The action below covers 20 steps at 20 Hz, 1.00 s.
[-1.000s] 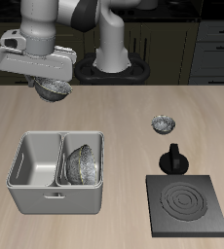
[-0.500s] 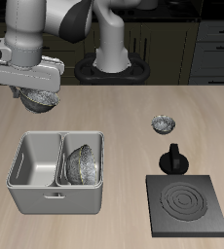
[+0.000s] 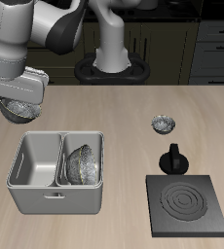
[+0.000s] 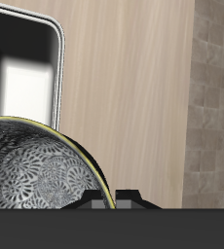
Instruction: Place the largest bowl in the left side of the drainer and the medium bowl in the right side
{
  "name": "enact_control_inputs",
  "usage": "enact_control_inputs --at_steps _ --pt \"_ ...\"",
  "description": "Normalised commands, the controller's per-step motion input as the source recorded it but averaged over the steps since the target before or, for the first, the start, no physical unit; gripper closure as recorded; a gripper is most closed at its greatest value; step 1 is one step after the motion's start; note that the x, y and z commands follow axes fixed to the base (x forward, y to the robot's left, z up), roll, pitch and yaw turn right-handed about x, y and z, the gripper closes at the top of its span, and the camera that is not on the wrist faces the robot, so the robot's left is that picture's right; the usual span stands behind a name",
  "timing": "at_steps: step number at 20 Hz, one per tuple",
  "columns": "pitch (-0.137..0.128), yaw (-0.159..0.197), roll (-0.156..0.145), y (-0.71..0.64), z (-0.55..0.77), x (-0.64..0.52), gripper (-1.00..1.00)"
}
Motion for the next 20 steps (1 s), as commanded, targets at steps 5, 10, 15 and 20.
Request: enact_control_inputs --at_steps 5,10,15,20 --pt "-0.007 0.023 -0.04 0.0 0.02 0.2 1.0" --pt "0.027 0.011 -0.032 -0.02 -0.11 0.24 1.0" --pt "0.031 -0.007 -0.011 0.12 -0.13 0.11 1.0" --pt "0.013 0.011 0.033 0.3 -0.09 0.0 1.0"
